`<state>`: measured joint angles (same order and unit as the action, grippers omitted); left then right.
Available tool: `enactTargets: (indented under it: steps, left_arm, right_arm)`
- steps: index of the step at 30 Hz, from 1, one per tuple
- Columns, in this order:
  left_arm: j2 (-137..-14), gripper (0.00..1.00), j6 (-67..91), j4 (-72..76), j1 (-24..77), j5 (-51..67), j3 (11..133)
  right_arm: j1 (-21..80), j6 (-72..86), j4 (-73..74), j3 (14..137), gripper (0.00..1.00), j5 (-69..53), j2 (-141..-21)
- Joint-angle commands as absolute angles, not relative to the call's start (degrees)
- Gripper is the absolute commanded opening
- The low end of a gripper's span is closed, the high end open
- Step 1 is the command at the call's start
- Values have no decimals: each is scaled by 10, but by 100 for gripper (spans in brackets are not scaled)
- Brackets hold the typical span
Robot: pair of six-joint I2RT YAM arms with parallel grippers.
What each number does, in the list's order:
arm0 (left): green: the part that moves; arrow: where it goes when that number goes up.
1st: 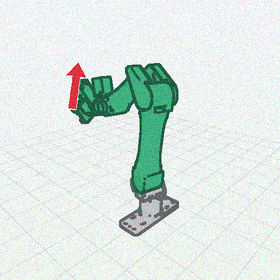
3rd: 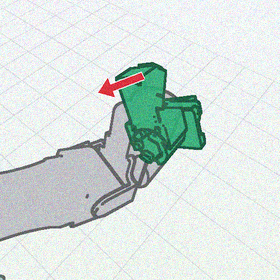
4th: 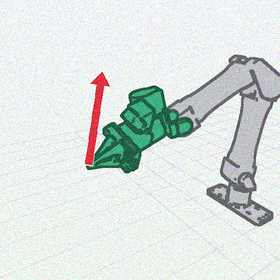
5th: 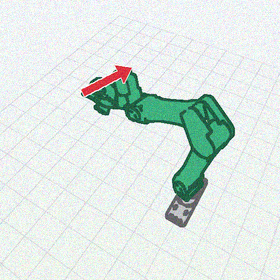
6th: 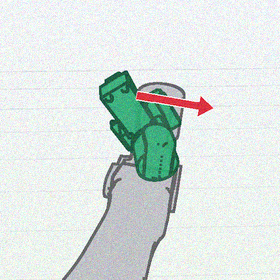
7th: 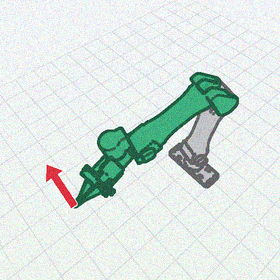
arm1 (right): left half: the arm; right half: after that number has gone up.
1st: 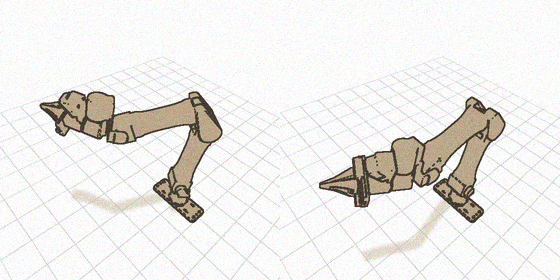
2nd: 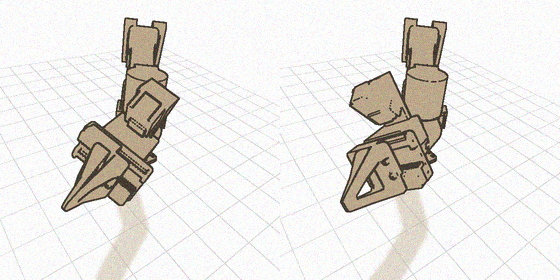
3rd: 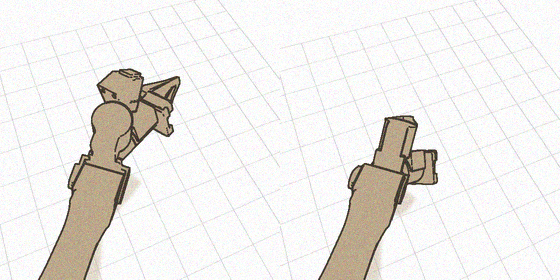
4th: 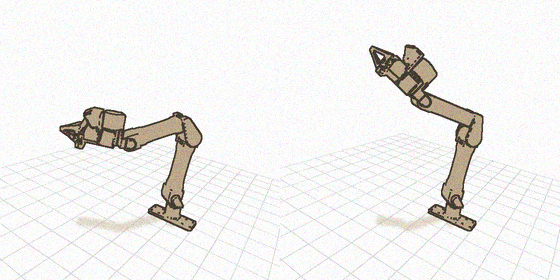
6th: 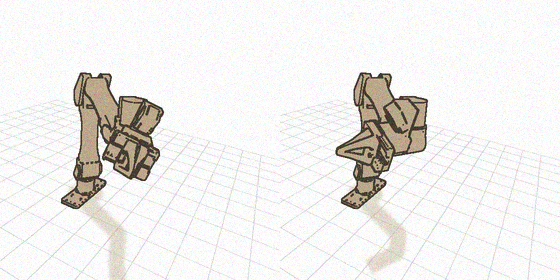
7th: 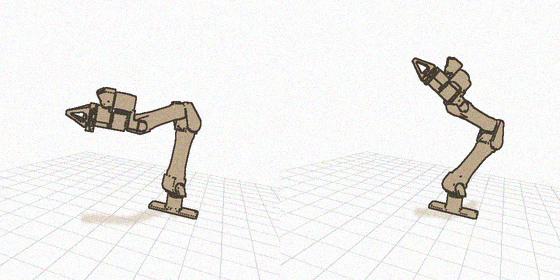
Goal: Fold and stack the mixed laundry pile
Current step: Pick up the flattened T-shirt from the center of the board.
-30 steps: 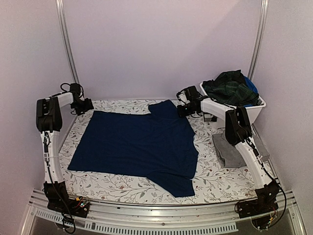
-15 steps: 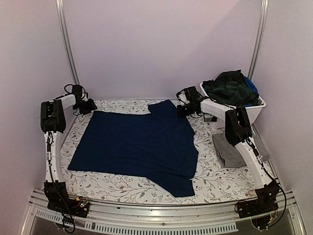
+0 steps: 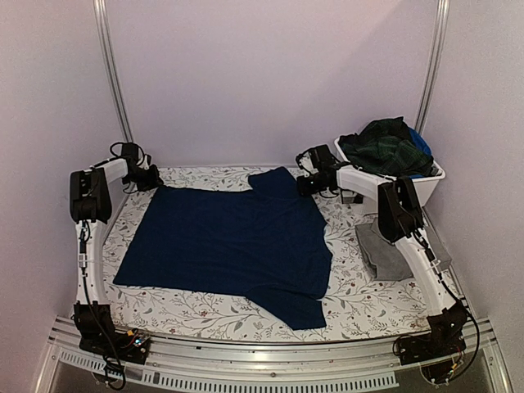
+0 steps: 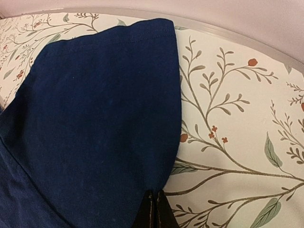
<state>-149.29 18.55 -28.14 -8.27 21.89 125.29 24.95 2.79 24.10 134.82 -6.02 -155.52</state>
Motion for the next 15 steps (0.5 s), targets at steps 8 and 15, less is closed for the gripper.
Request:
enactTargets:
  steps: [8, 15]
  left_arm:
    - [-1455, 0, 189, -247, -82, 218, 1221]
    - [-1378, 0, 184, -186, -81, 192, 1121]
  right_arm:
    - [244, 36, 249, 1311, 0, -54, -1501]
    - [244, 41, 221, 1272, 0, -64, -1439]
